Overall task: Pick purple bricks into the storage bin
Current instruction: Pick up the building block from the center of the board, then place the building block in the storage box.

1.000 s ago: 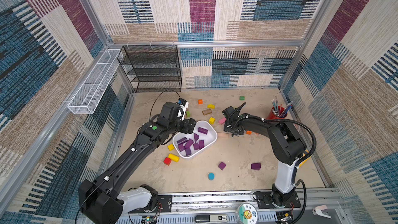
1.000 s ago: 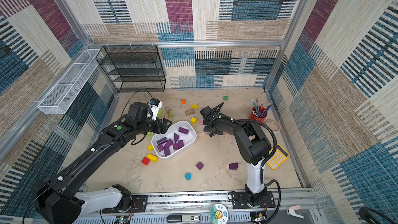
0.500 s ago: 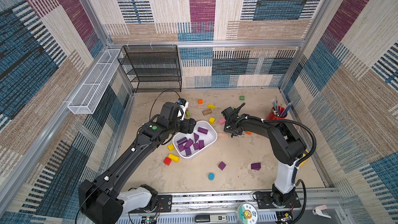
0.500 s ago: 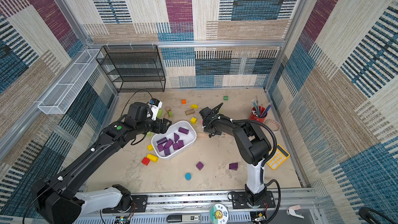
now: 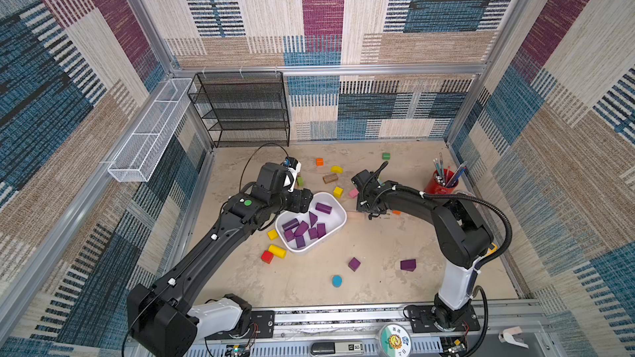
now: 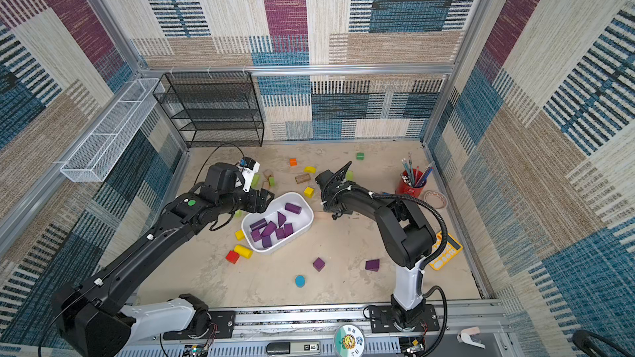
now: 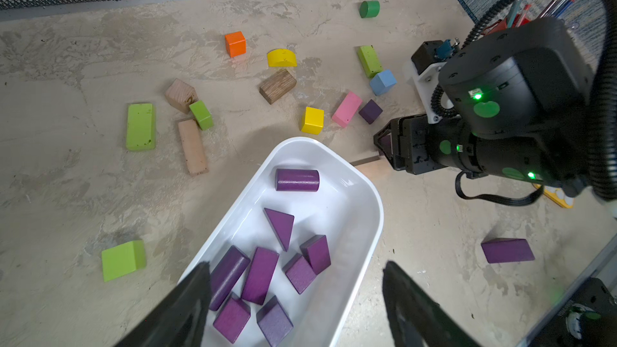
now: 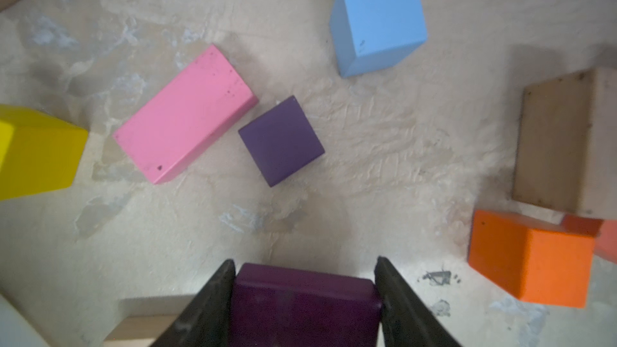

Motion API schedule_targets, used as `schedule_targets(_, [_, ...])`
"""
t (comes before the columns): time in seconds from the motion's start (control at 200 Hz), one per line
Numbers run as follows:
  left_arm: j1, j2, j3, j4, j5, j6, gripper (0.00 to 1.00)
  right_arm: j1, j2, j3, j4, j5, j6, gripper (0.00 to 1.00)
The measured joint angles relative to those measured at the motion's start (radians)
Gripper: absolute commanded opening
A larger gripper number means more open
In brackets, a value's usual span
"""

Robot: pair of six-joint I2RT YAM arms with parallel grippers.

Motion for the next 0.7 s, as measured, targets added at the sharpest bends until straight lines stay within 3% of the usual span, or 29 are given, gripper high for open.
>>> schedule_targets(0.205, [0.020,0.008,0.001,0.000,0.000,0.007,0.82,0.017,-0.028,0.022,-0.021,0.019,-0.012,0.62])
schedule_targets(0.701, [0.193,0.047,0.013,-0.003,0.061,-0.006,0.82,0.105,-0.100,0.131,-0.116,0.075,-0.034,0.62])
